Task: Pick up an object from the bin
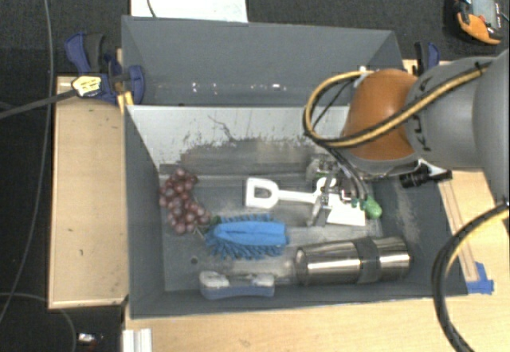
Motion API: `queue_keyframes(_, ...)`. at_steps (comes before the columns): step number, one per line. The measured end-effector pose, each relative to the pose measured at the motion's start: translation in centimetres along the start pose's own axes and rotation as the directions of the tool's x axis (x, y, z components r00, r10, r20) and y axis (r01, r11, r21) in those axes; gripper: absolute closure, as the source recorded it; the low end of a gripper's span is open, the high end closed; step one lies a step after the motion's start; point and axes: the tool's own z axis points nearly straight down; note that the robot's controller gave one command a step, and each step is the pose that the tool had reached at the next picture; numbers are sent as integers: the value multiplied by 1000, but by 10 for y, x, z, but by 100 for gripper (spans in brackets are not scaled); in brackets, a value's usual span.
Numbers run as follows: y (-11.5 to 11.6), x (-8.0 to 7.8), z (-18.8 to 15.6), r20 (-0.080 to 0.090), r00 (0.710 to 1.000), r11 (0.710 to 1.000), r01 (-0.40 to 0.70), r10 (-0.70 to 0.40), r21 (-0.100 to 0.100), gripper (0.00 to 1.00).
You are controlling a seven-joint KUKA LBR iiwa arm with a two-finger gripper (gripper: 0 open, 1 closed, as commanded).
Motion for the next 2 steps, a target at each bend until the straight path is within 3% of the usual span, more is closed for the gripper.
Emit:
queue_keyframes(1, 63, 31, 1, -7, 984, 984, -177, 177, -3, 100)
queue_keyframes(2, 63, 31, 1, -7, 984, 984, -177, 177, -3, 100)
